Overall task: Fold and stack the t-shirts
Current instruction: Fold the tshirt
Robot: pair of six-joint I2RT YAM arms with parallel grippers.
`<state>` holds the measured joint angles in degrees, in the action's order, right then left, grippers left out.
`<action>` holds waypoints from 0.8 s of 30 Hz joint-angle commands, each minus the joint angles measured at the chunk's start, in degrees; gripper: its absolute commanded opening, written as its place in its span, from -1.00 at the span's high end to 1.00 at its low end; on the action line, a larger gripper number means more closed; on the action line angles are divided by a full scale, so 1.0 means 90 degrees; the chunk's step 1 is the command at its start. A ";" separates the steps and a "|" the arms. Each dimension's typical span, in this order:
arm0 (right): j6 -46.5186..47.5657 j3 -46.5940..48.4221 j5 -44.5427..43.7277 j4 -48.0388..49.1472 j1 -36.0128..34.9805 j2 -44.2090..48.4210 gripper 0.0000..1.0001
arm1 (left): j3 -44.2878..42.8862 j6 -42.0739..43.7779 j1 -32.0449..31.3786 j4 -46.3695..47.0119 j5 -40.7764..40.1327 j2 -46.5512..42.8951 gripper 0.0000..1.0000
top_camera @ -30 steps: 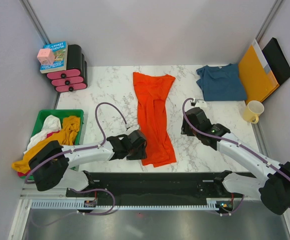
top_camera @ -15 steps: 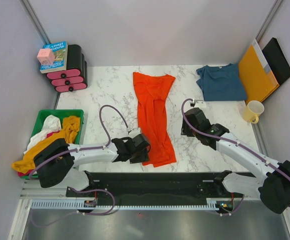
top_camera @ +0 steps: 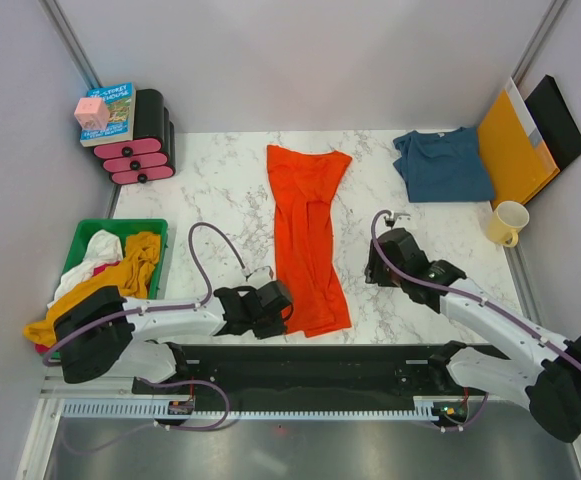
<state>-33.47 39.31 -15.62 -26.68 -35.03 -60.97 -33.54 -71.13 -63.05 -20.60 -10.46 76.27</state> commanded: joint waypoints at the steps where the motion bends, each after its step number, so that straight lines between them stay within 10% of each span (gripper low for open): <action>1: -0.0274 -0.0421 0.0582 -0.0043 -0.0131 0.0494 -0.07 | 0.0123 -0.0358 -0.0094 -0.0250 -0.0215 -0.0115 0.95; 24: -0.1642 -0.1516 0.0466 0.1030 -0.1958 -0.0178 -0.14 | -0.0297 -0.0016 -0.0290 -0.0357 -0.0273 0.0256 0.96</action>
<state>-46.13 26.48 -8.36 -21.21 -52.10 -61.17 -35.64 -71.72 -64.79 -20.93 -10.81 78.72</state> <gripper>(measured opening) 0.575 0.026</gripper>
